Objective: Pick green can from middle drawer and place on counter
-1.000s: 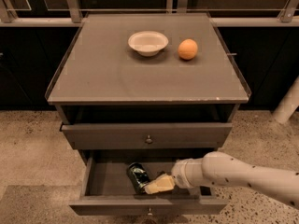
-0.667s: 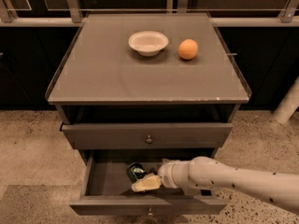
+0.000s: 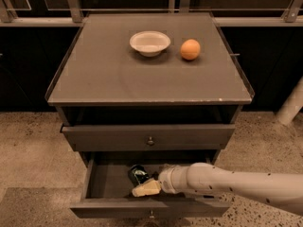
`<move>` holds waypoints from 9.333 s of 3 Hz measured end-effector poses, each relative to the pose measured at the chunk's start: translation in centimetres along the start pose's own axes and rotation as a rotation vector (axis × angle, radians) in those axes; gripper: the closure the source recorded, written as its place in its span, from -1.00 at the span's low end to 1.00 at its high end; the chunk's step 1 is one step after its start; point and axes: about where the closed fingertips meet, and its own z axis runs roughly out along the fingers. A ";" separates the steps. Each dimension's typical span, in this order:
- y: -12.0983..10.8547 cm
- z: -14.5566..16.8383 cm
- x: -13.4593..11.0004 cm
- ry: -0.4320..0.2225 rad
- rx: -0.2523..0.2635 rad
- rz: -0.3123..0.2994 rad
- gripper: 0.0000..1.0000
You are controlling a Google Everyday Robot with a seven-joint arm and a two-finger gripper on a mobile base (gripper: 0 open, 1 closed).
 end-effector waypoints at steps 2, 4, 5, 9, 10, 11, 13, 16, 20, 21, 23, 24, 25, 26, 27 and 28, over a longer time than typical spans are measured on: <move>0.2 5.0 -0.6 -0.048 0.041 -0.044 -1.00; -1.7 8.5 -0.8 -0.053 0.143 -0.073 -1.00; -1.6 8.5 -1.0 -0.055 0.142 -0.077 -1.00; -2.6 10.6 2.7 0.053 0.190 -0.091 -0.18; -2.6 10.6 2.7 0.053 0.190 -0.091 0.28; -2.6 10.6 2.7 0.053 0.190 -0.091 0.75; -4.6 7.1 -3.2 -0.062 0.103 -0.113 1.00; -10.3 -3.2 -0.8 0.011 -0.013 0.060 1.00; -8.3 -8.7 2.0 0.074 -0.266 0.208 1.00; -7.4 -9.4 0.9 0.068 -0.266 0.180 1.00; -2.2 -16.7 -7.4 0.057 -0.159 -0.011 1.00; -0.2 -20.5 -12.7 0.058 -0.106 -0.105 1.00; -0.2 -20.4 -12.7 0.059 -0.107 -0.104 1.00; 0.5 -22.6 -14.5 0.044 -0.061 -0.154 1.00; 2.3 -26.5 -17.8 0.022 0.028 -0.247 1.00; 4.7 -29.9 -20.9 0.026 0.113 -0.339 1.00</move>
Offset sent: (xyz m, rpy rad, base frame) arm 0.0372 0.0587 -0.0427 -0.0282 -0.1373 -0.0213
